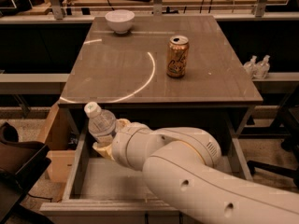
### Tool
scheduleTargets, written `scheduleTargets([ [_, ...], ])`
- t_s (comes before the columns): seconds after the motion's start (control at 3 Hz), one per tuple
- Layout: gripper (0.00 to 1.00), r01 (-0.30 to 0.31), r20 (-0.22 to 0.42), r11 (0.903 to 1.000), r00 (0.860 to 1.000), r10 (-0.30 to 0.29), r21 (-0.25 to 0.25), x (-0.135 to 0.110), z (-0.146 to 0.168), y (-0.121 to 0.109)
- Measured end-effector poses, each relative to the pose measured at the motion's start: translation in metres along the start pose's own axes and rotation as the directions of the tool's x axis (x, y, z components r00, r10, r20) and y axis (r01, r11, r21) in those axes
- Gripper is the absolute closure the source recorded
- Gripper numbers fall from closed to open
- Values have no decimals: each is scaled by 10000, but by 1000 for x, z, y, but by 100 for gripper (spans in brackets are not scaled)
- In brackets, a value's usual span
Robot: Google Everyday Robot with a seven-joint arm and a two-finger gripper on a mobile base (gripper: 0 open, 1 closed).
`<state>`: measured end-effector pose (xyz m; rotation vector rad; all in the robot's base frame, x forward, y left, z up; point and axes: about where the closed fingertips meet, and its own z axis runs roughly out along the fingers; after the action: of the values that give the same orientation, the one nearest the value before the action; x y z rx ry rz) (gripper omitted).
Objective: Place blue plastic bottle into top drawer
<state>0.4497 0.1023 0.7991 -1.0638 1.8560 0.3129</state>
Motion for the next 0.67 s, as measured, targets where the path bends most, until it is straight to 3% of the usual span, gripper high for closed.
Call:
scheduleTargets([
  [0.33,100,-80,398,9978,9991,107,-664,4,37,-5],
  [0.67,100,111,235,9948,9997,-88,-1013,14,66,-12],
])
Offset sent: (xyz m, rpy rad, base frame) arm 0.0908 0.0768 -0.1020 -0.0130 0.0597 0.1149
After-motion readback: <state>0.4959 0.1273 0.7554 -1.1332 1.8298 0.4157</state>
